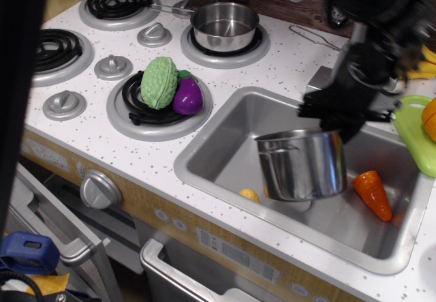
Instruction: Flip pot upright in sink
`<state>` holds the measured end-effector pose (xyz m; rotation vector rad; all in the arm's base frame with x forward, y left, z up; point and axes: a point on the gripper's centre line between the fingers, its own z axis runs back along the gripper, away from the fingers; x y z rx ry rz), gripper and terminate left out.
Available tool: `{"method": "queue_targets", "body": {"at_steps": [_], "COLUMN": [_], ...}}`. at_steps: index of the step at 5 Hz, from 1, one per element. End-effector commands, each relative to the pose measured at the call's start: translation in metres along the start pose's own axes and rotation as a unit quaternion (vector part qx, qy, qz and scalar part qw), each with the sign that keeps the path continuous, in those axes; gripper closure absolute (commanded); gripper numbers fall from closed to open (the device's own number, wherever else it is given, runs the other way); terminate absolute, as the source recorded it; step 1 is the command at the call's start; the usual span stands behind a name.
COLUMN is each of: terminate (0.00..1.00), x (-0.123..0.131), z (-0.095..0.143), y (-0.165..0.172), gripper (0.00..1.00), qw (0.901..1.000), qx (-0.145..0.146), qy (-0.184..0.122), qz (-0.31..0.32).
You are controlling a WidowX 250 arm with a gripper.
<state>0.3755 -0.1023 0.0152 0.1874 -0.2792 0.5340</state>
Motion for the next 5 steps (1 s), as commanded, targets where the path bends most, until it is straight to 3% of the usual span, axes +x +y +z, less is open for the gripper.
{"method": "queue_targets", "body": {"at_steps": [1,2,3,4,5], "terminate": [0.00,0.00,0.00,0.00,1.00], "x": [0.012,0.009,0.008,0.010,0.010], "z": [0.007,-0.005,-0.005,0.000,0.000], "y": [-0.006,-0.007,0.000,0.002,0.002], "gripper": [1.00,0.00,1.00,0.00,0.00], "qw": [0.9962,0.9801,0.9744,0.9741,0.9741], "qx": [0.027,0.071,0.078,0.066,0.066], "qy": [-0.082,-0.184,-0.211,-0.216,-0.216], "qz": [0.009,0.022,0.009,0.016,0.016]}}
